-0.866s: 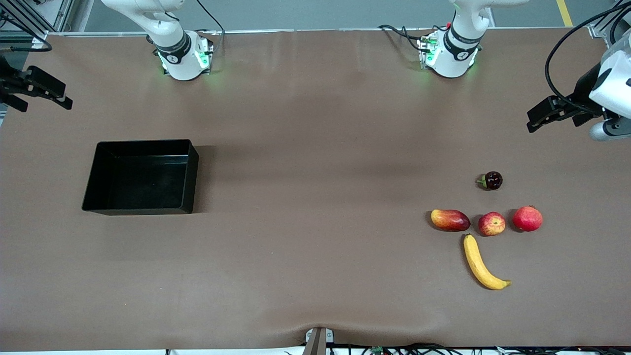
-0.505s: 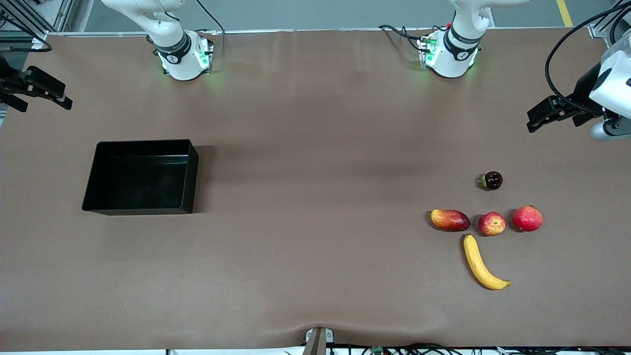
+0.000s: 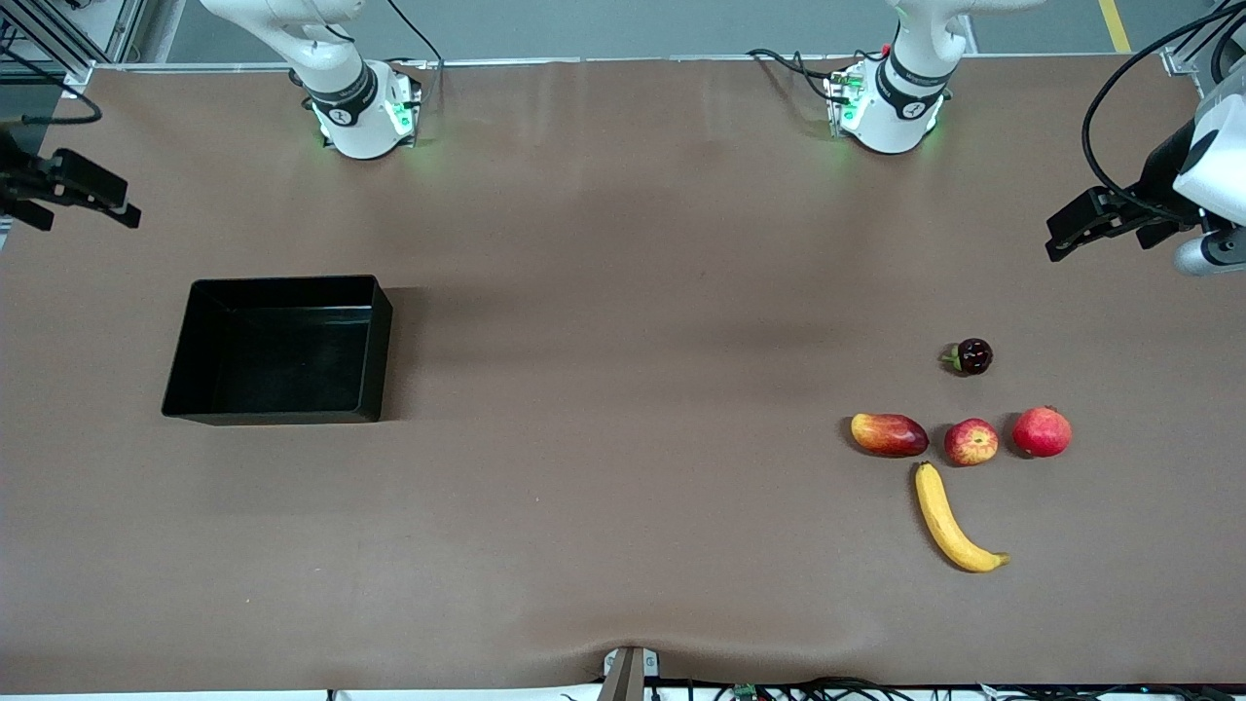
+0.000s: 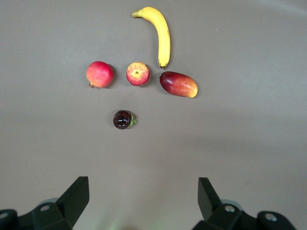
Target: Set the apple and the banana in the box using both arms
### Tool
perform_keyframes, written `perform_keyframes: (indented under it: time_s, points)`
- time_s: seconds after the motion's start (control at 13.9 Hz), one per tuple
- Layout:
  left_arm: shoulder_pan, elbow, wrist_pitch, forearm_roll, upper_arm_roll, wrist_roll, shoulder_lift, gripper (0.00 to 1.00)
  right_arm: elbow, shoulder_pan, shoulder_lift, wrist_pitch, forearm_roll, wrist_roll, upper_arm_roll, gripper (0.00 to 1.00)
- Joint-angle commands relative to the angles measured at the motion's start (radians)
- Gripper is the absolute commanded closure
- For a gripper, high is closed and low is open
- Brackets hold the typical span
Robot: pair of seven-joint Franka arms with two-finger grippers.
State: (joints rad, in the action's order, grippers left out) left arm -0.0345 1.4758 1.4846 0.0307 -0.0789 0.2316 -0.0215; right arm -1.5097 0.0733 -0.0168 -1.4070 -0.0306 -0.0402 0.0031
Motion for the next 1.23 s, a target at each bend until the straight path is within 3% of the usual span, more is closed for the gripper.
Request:
perform_keyframes:
  time_s: [0.0, 0.5, 0.94, 1.15]
  points:
    - [0.004, -0.012, -0.02, -0.022, 0.004, -0.02, 0.003, 0.0, 0.017, 0.049, 0.069, 0.005, 0.018, 0.009, 0.006, 0.0]
    - [-0.002, -0.012, -0.02, -0.023, -0.002, -0.021, 0.003, 0.0, 0.014, 0.137, 0.274, -0.013, 0.038, 0.006, 0.008, 0.0]
    - [0.001, -0.006, -0.026, -0.023, -0.002, -0.02, 0.014, 0.0, -0.03, 0.189, 0.438, -0.188, 0.066, 0.005, 0.008, 0.0]
    - [0.002, -0.008, -0.043, -0.025, -0.002, -0.02, 0.012, 0.0, -0.13, 0.209, 0.457, -0.338, 0.067, 0.003, 0.008, 0.0]
